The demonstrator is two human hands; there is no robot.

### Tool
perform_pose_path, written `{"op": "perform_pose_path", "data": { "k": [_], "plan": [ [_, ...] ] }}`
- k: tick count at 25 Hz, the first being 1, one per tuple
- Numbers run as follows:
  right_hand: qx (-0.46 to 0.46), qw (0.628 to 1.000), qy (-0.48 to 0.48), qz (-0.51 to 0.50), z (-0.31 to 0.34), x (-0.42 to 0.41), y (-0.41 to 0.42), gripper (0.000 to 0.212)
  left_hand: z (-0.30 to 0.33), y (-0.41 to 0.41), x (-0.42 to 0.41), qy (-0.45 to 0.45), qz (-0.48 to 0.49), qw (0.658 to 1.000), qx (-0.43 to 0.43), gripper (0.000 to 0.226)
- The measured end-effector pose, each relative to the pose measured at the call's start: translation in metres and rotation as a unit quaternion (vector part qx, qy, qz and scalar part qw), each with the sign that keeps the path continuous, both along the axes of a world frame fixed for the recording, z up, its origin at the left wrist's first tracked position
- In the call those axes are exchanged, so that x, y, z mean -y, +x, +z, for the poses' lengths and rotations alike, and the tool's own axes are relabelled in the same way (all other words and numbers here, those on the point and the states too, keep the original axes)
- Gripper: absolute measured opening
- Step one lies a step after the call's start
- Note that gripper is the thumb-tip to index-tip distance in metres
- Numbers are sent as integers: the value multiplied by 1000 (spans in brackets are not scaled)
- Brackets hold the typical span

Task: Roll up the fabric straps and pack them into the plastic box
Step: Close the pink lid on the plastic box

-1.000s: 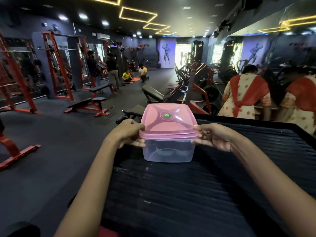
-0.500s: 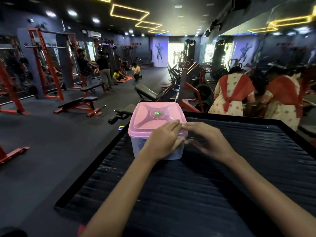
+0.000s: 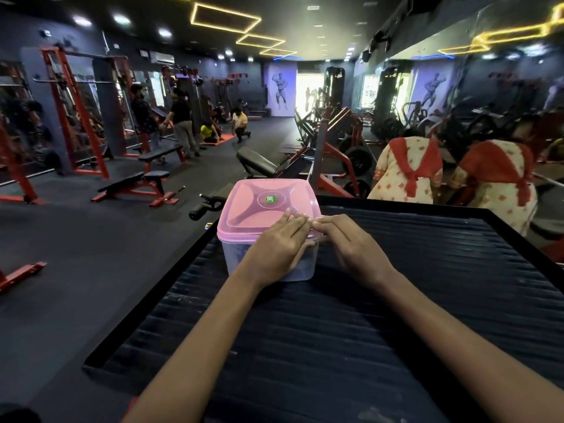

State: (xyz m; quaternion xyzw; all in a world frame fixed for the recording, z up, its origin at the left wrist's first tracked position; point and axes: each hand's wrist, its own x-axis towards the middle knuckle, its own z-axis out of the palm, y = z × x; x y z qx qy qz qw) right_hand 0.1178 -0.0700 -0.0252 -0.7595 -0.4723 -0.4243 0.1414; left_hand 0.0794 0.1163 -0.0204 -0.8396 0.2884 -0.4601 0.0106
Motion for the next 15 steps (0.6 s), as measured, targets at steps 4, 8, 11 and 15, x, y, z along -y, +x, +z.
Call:
{"op": "perform_pose_path", "data": {
  "k": [4,8,11,15],
  "plan": [
    [45,999,-4,-17,-1,-1,0,25,-1,0,1,17,8,1000,10,36],
    [56,998,-5,-21,-3,-5,-3,20,-4,0,1,47,20,998,30,35],
    [51,998,-19,-12,-3,-2,0,22,-2,-1,1,27,10,999,25,36],
    [67,997,-31,-19,-6,-2,1,22,-6,-3,-2,41,10,997,59,31]
  ]
}}
